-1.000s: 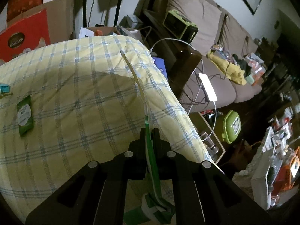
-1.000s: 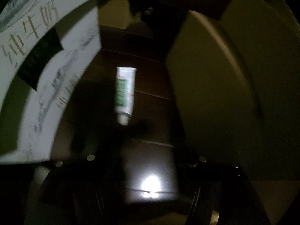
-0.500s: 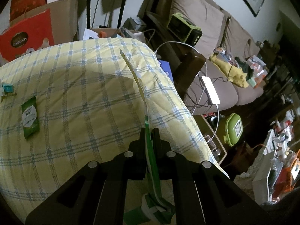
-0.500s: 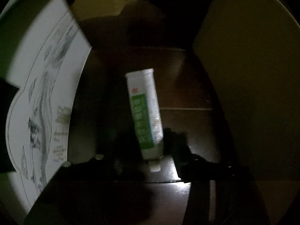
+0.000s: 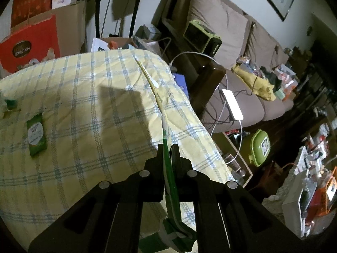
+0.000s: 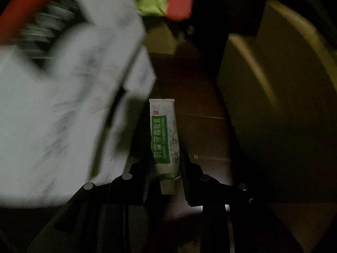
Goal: Organize objects
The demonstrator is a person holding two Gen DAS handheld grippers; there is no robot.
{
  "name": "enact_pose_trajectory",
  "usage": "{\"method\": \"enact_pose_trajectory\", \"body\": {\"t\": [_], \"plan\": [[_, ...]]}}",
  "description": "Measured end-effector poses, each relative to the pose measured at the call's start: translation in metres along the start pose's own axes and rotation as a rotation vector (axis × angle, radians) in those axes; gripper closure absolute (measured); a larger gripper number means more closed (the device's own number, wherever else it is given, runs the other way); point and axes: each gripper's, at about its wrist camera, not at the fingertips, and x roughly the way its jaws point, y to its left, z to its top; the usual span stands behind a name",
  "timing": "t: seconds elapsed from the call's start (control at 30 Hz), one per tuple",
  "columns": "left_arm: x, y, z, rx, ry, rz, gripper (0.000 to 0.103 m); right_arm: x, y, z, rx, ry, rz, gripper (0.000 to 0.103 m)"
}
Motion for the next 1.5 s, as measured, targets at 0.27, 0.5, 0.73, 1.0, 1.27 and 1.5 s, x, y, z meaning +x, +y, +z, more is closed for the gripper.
{"method": "enact_pose_trajectory", "body": {"t": [0.27,0.5,0.73,1.0,1.27,1.5], "plan": [[-0.005,0.009,-0.002,-0.013,-0.003,0.005,0.098,-0.132,-0.063,0.020,-0.078,0.130,-0.054,0.078],[-0.010,0.011,-0.007,0.004,-0.005,0.009,0.098,-0.206,-0.206,0.024,0.127,0.086,-0.443,0.077],[-0.002,0.009,-0.010,-0.013,0.009,-0.058,0.098,-0.147,-0.335,0.036,0.100,0.106,-0.586,0.077],[0.011,-0.012,-0.003,-0.005,-0.008,-0.058,0.098,-0.056,-0.435,0.065,0.282,0.133,-0.283,0.078],[0.014,-0.019,0.002,-0.008,-0.022,-0.145,0.098,0.037,-0.445,0.068,0.144,0.351,-0.295,0.078],[0.018,-0.052,0.004,0.101,-0.037,-0.135,0.098,0.079,-0.446,0.053,0.258,0.385,-0.177,0.078]]}}
